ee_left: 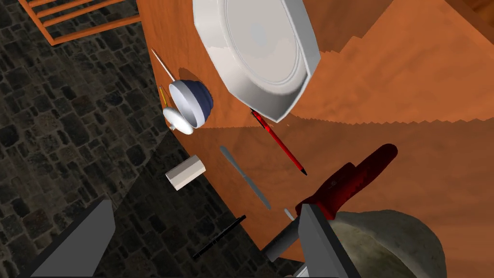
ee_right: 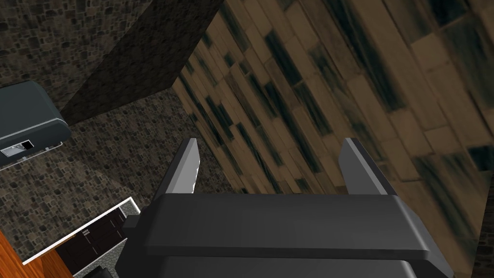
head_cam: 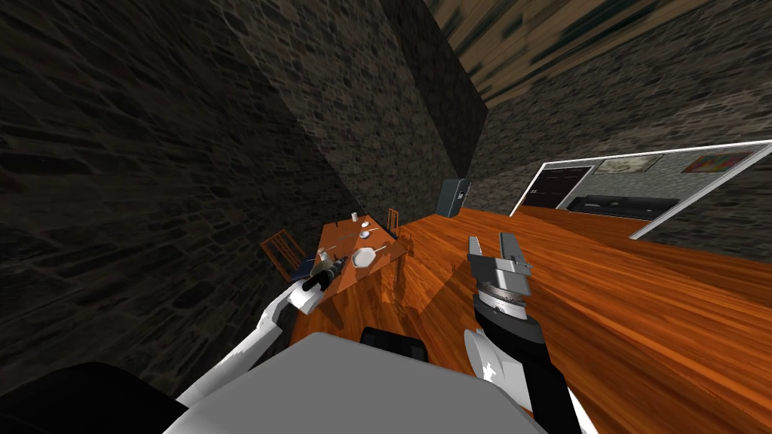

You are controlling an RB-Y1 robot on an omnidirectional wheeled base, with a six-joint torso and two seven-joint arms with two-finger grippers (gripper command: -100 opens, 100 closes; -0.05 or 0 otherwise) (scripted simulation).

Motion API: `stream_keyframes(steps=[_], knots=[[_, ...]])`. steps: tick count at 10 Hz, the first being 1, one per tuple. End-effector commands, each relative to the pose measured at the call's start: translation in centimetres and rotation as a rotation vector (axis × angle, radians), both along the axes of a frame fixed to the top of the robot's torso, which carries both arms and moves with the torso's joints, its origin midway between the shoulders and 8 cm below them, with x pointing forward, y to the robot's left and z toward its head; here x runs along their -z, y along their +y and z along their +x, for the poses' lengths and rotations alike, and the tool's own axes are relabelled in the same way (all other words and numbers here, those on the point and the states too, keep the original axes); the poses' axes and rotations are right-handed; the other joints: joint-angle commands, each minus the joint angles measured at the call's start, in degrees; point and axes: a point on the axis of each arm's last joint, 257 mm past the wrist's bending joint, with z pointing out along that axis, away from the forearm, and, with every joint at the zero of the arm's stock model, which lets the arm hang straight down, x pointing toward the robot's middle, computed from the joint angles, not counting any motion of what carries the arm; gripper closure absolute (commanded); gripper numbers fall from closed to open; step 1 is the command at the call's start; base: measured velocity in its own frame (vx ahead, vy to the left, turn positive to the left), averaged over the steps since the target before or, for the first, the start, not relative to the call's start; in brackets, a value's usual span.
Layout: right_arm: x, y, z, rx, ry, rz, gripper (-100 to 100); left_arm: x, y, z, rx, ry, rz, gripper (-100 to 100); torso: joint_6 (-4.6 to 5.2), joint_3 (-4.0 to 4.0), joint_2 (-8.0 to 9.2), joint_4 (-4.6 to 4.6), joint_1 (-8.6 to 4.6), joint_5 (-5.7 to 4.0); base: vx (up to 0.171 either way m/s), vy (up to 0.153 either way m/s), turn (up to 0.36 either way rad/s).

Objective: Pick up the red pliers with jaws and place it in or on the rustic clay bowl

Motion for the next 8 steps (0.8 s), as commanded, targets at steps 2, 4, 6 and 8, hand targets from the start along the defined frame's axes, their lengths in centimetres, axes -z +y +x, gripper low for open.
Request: stream_keyframes(steps=[2,4,6,8], knots=[[0.0,0.0,0.0,0.0,0.0,0.0,0,2.1,2.4,-1.2,-0.024,0.094,0.046,-100,-0.01,0.01,0.03,0.0,0.01,0.0,0.033,0.007,-0.05],[0.0,0.0,0.0,0.0,0.0,0.0,0,3.9,5.2,-2.6,-0.048,0.191,0.1,-100,0.01,-0.06,-0.1,-0.02,0.08,0.02,0.074,0.026,-0.097],[0.0,0.0,0.0,0.0,0.0,0.0,0,4.8,6.8,-3.6,-0.064,0.249,0.127,-100,-0.01,-0.07,-0.11,-0.03,0.05,0.02,0.054,0.008,-0.053],[0.0,0.0,0.0,0.0,0.0,0.0,0,5.6,8.2,-4.5,-0.077,0.297,0.151,-100,0.0,-0.08,-0.15,-0.03,0.03,0.01,0.067,0.012,-0.075]])
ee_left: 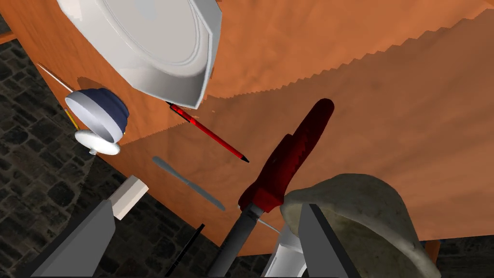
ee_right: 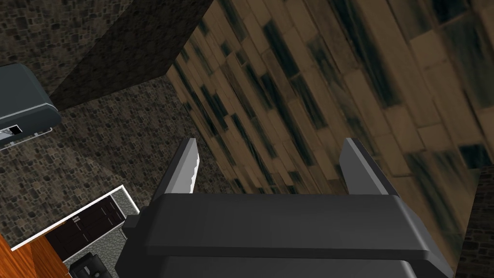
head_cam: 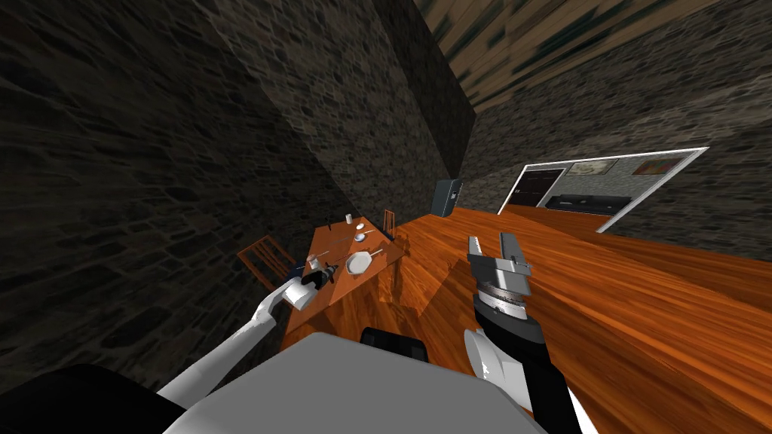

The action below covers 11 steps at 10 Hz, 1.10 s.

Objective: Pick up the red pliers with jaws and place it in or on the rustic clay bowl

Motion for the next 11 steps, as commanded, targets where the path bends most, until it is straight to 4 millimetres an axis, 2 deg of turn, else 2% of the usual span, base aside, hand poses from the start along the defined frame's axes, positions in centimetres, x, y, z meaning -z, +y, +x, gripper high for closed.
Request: stream_keyframes(steps=[1,6,9,10,11], knots=[[0.0,0.0,0.0,0.0,0.0,0.0,0,0.6,1.6,-1.3,-0.016,0.058,0.027,-100,0.0,0.0,0.0,0.0,0.0,0.0,0.065,0.024,-0.05],[0.0,0.0,0.0,0.0,0.0,0.0,0,2.9,6.4,-5.7,-0.064,0.245,0.1,-100,0.01,-0.1,-0.18,-0.04,0.11,0.03,0.097,0.032,-0.088],[0.0,0.0,0.0,0.0,0.0,0.0,0,4.4,7.8,-8.3,-0.083,0.333,0.113,-100,0.0,-0.03,-0.05,-0.01,0.04,0.01,0.08,0.03,-0.061],[0.0,0.0,0.0,0.0,0.0,0.0,0,3.9,7.2,-7.6,-0.078,0.31,0.111,-100,0.0,-0.05,-0.08,-0.02,0.07,0.03,0.042,0.02,-0.015],[0.0,0.0,0.0,0.0,0.0,0.0,0,3.9,7.3,-7.8,-0.079,0.316,0.111,0,-0.01,0.02,0.04,0.0,0.0,0.01,0.007,0.004,0.002]])
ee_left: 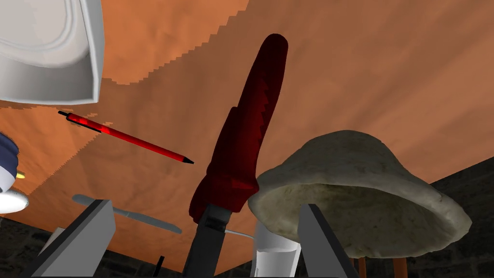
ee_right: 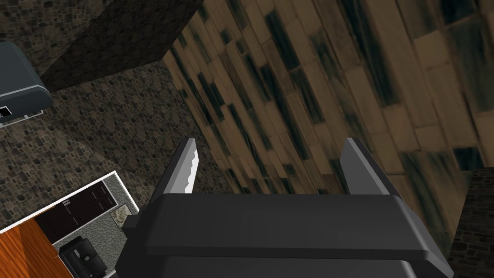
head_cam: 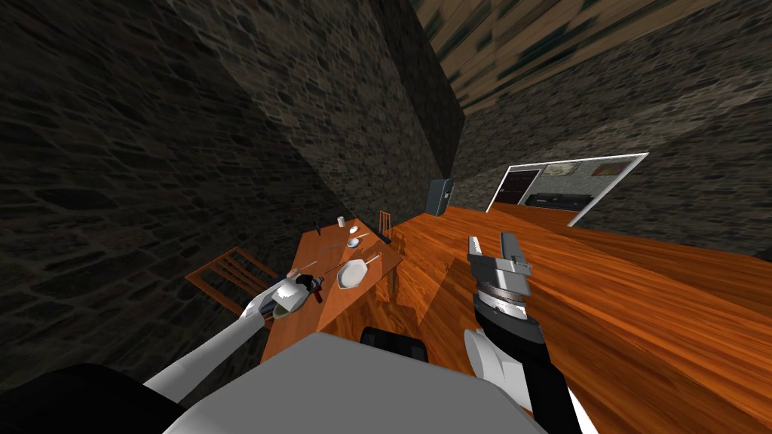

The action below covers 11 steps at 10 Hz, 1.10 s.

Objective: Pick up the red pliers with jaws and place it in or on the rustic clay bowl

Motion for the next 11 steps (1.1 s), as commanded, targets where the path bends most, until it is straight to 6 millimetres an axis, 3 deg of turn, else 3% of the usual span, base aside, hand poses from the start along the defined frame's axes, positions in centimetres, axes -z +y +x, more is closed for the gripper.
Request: stream_keyframes(steps=[1,5,6,10,11], knots=[[0.0,0.0,0.0,0.0,0.0,0.0,0,0.8,0.2,-0.1,-0.007,-0.002,0.0,-100,0.0,0.0,0.0,0.0,0.0,0.0,0.013,0.016,-0.039],[0.0,0.0,0.0,0.0,0.0,0.0,0,1.7,0.4,-0.3,-0.014,-0.003,0.0,-100,0.06,-0.1,-0.14,-0.06,0.32,0.17,0.012,0.019,-0.033],[0.0,0.0,0.0,0.0,0.0,0.0,0,1.7,0.4,-0.3,-0.014,-0.004,0.0,100,0.05,-0.12,-0.17,-0.07,0.34,0.18,0.0,0.0,0.0],[0.0,0.0,0.0,0.0,0.0,0.0,0,1.7,0.5,-0.4,-0.012,-0.001,0.003,100,0.02,-0.11,-0.16,-0.05,0.38,0.24,0.0,0.0,-0.003],[0.0,0.0,0.0,0.0,0.0,0.0,0,1.7,0.5,-0.4,-0.012,-0.001,0.003,0,0.02,-0.1,-0.15,-0.05,0.38,0.23,0.0,0.0,0.0]])
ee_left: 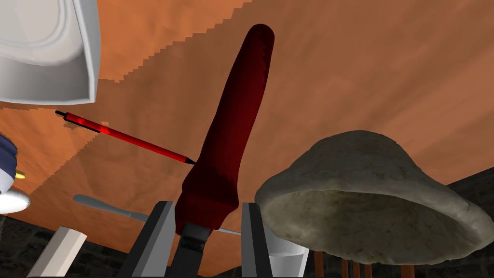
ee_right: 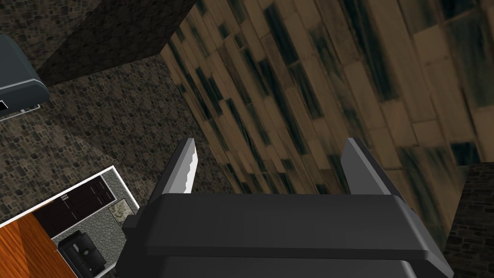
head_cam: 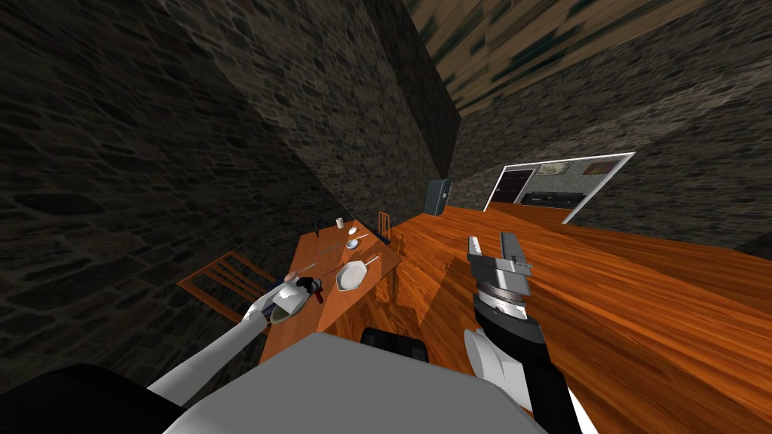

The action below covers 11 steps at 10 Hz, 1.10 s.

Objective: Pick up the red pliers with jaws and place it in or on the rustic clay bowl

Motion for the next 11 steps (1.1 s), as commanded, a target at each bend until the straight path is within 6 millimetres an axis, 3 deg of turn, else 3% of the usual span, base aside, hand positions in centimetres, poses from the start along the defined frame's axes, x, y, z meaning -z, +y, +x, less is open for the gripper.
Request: stream_keyframes(steps=[1,4,5,6,11], knots=[[0.0,0.0,0.0,0.0,0.0,0.0,0,-0.7,-0.2,0.2,0.003,-0.001,-0.003,100,0.0,0.0,0.0,0.0,0.0,0.0,-0.012,-0.015,0.051],[0.0,0.0,0.0,0.0,0.0,0.0,0,-1.4,-0.3,0.4,0.009,-0.001,-0.003,100,-0.02,0.05,0.1,0.01,-0.15,-0.05,-0.015,-0.022,0.044],[0.0,0.0,0.0,0.0,0.0,0.0,0,-1.4,-0.4,0.4,0.009,0.001,-0.003,0,-0.01,0.03,0.06,0.01,-0.1,-0.04,0.0,0.0,0.0],[0.0,0.0,0.0,0.0,0.0,0.0,0,-1.2,-1.3,1.1,-0.012,-0.022,-0.027,100,0.0,0.01,0.03,0.0,-0.05,-0.03,-0.071,-0.093,0.142],[0.0,0.0,0.0,0.0,0.0,0.0,0,-0.9,-3.9,3.0,-0.079,-0.089,-0.1,100,-0.19,0.29,0.63,-0.02,-0.63,0.17,-0.136,-0.15,0.135]])
